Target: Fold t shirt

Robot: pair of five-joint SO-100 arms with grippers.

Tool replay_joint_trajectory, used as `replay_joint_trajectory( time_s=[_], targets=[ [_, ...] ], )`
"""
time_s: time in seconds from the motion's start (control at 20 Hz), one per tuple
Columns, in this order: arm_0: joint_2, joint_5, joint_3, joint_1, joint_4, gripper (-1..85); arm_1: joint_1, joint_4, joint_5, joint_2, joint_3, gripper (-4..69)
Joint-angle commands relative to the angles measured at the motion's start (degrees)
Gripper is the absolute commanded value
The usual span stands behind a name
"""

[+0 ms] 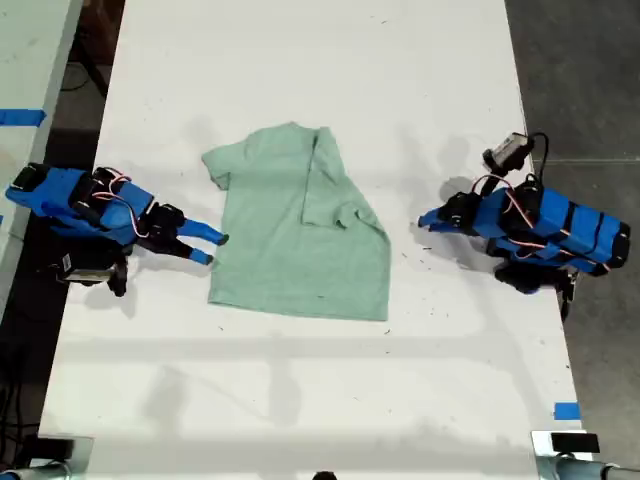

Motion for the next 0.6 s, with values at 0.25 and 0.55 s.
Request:
replay_joint_trajectory(
  time_s=[0.25, 0.55],
  targets=[
    [-19.07, 17.84, -27.25, -22.06, 6.15, 17.3, 0.26, 0.18, -1.14, 0.79, 2.81, 9.3],
    [-60.82, 32.26, -61.96, -37.62, 16.35, 8.1, 0.26, 0.18, -1.14, 0.79, 2.81, 9.3]
  ],
)
